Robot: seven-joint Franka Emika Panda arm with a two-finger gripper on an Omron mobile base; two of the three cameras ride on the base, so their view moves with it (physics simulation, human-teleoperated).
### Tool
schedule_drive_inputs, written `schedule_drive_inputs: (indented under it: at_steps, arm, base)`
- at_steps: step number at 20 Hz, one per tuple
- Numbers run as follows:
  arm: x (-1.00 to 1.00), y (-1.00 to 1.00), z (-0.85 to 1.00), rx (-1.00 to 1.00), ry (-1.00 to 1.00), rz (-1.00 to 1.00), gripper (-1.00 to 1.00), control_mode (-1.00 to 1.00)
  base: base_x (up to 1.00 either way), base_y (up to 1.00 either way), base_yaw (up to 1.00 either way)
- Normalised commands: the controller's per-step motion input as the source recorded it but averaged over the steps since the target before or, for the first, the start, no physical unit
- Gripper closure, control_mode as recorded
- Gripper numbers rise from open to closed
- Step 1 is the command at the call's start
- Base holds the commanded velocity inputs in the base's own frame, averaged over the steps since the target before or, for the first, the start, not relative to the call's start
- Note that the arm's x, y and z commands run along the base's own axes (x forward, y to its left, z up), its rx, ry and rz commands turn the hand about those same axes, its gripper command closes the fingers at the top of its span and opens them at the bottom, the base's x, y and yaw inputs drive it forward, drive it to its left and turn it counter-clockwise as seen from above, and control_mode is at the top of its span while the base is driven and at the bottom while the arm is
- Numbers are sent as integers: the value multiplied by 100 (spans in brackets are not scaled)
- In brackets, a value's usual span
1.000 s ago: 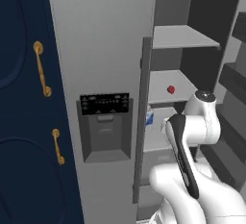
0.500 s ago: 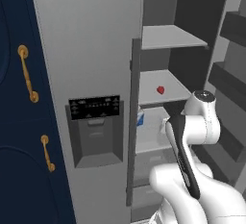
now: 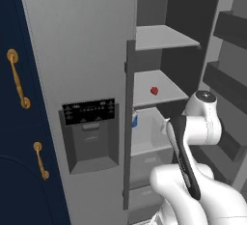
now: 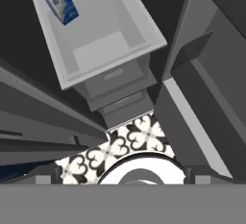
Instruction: Take the strawberry from the fridge and place it on top of the pancake, located on the dining counter.
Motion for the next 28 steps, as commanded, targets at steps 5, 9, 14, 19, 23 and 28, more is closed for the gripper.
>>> schedule_drive_inputs:
  at_steps: [5, 9, 14, 19, 23, 28]
  arm:
    - [0, 0, 0, 0, 0, 0, -100, 100]
    - [0, 0, 0, 0, 0, 0, -100, 100]
    - [0, 0, 0, 0, 0, 0, -100, 100]
    - [0, 0, 0, 0, 0, 0, -100, 100]
    - [42, 0, 42, -3, -1, 3, -100, -100]
    - [55, -5, 49, -10, -22, 9, -100, -100]
  base:
    - [7, 0, 0]
    - [49, 0, 0]
    - [45, 0, 0]
    - [31, 0, 0]
    - [0, 0, 0]
    - [0, 0, 0]
